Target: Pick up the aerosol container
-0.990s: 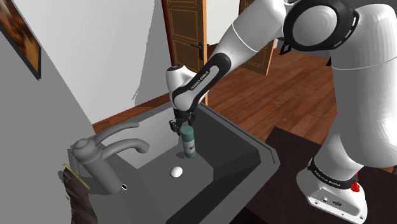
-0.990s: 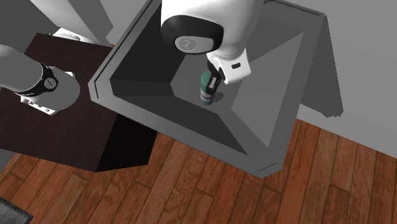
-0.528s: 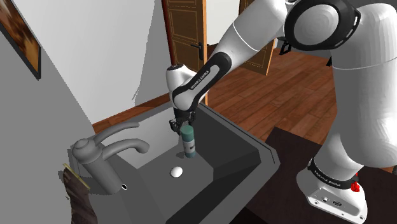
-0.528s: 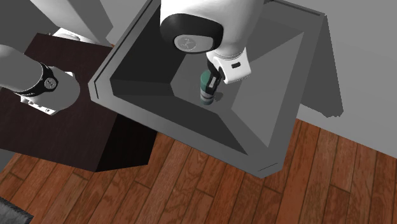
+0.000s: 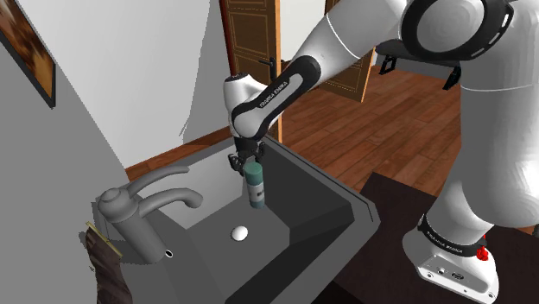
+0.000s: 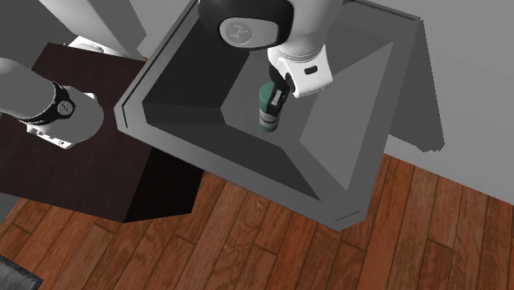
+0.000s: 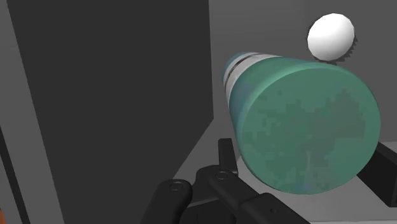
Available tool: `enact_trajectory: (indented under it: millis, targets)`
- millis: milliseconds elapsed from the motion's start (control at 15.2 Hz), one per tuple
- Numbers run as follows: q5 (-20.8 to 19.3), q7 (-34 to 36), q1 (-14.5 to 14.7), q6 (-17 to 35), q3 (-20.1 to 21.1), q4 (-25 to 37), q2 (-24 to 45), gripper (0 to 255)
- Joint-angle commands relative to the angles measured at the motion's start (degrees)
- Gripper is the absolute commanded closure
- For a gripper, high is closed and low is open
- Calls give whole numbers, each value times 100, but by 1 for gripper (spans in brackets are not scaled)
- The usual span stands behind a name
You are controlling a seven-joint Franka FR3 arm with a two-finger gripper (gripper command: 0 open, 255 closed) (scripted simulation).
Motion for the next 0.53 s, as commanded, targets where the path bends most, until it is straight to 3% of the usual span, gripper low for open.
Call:
enact_trajectory:
  millis: [0,462]
  targets:
    - [14,-5,-3,-135,8,43,-95,255]
    - [49,-25,-15,-463,24,135,-333,255]
